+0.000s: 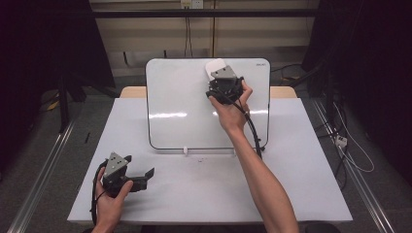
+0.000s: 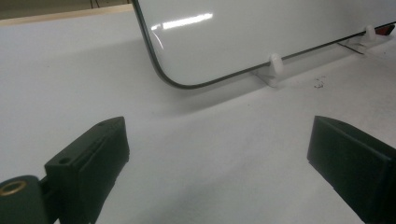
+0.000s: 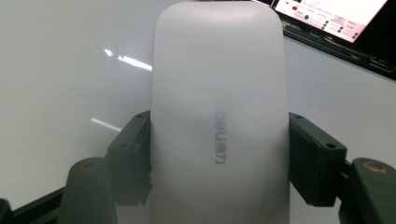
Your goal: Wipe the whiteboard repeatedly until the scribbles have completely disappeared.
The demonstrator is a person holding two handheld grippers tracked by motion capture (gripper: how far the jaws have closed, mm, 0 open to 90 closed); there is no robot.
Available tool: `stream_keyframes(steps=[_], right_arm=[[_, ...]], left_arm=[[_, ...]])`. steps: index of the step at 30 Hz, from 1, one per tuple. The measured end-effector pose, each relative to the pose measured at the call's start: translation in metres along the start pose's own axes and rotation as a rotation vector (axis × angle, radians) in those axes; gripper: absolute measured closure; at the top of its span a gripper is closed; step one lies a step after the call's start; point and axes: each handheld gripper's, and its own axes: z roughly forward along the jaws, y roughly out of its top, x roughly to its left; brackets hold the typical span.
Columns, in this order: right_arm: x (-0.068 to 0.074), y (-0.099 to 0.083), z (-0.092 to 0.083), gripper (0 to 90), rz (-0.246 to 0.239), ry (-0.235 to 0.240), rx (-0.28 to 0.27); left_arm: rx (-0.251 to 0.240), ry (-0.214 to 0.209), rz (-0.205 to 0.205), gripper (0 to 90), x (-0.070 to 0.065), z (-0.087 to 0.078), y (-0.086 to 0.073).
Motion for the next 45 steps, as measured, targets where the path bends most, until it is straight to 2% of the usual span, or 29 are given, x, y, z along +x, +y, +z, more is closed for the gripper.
stream_keyframes(steps=[4,10,14,15,16,18,20,24,27,30,35,38,45], right_arm=[[0.029,0.007,0.002,31.2,-0.053,0.035,-0.005],[0.087,0.013,0.005,31.2,-0.169,0.119,-0.011],[0.114,0.016,0.006,31.2,-0.198,0.164,-0.009],[0.12,0.016,0.006,31.2,-0.218,0.17,-0.007],[0.125,0.016,0.006,31.2,-0.237,0.166,-0.01],[0.131,0.016,0.006,31.2,-0.241,0.17,-0.008],[0.131,0.017,0.007,31.2,-0.247,0.168,-0.005],[0.133,0.017,0.005,31.2,-0.25,0.129,0.002],[0.129,0.02,0.006,31.2,-0.197,0.118,0.015],[0.12,0.023,0.007,31.3,-0.164,0.098,0.013],[0.098,0.025,0.008,31.2,-0.108,0.081,0.007],[0.077,0.023,0.008,31.3,-0.069,0.065,0.006],[0.012,0.004,0.002,31.3,0.026,0.021,0.006]], left_arm=[[-0.008,-0.004,0.001,5.4,0.0,0.0,0.001],[-0.003,-0.01,0.004,5.4,-0.001,0.001,0.001],[-0.007,-0.012,0.003,5.4,0.0,0.0,0.001],[-0.008,-0.011,0.003,5.4,0.0,0.0,0.001],[-0.007,-0.008,0.003,5.4,0.0,0.0,0.001],[-0.007,-0.006,0.002,5.4,0.0,-0.001,0.001],[-0.007,-0.007,0.003,5.4,0.0,-0.001,0.001],[-0.008,-0.012,0.004,5.4,0.0,0.0,0.001],[-0.011,-0.008,0.003,5.4,0.0,-0.001,0.001],[-0.011,-0.005,-0.003,5.4,0.001,-0.003,0.0],[-0.012,-0.002,-0.003,5.4,0.001,-0.004,0.0],[-0.013,-0.002,-0.006,5.4,0.001,-0.004,0.0],[-0.007,-0.001,0.0,5.4,0.0,-0.003,0.0]])
